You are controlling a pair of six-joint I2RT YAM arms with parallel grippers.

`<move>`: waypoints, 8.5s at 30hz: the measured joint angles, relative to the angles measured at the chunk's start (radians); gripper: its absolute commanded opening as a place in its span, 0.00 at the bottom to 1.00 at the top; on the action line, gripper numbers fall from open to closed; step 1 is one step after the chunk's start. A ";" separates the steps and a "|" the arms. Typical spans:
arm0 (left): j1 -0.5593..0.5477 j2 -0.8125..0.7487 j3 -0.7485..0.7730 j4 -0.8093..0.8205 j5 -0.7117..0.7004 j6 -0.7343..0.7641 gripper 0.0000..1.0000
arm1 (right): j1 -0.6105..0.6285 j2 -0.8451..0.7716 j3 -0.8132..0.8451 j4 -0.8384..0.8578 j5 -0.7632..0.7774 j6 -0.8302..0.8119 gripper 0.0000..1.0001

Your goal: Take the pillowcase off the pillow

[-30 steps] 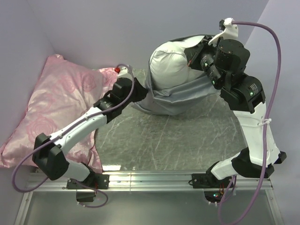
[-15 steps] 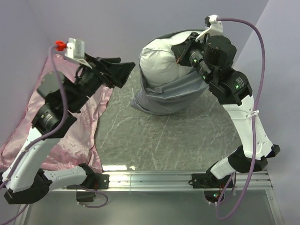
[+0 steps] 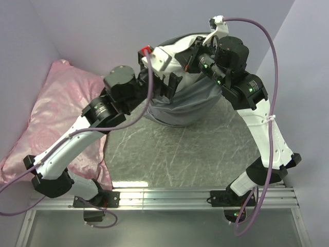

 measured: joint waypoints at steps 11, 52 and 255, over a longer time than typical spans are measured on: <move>-0.056 -0.011 -0.100 0.060 -0.169 0.248 0.46 | -0.004 0.002 0.001 -0.006 -0.073 0.022 0.00; -0.016 0.165 0.169 -0.208 -0.464 -0.130 0.00 | -0.399 -0.323 -0.444 0.223 -0.027 0.037 0.70; 0.735 0.467 -0.659 0.471 0.201 -1.522 0.78 | -0.450 -0.661 -0.895 0.063 -0.036 0.310 0.00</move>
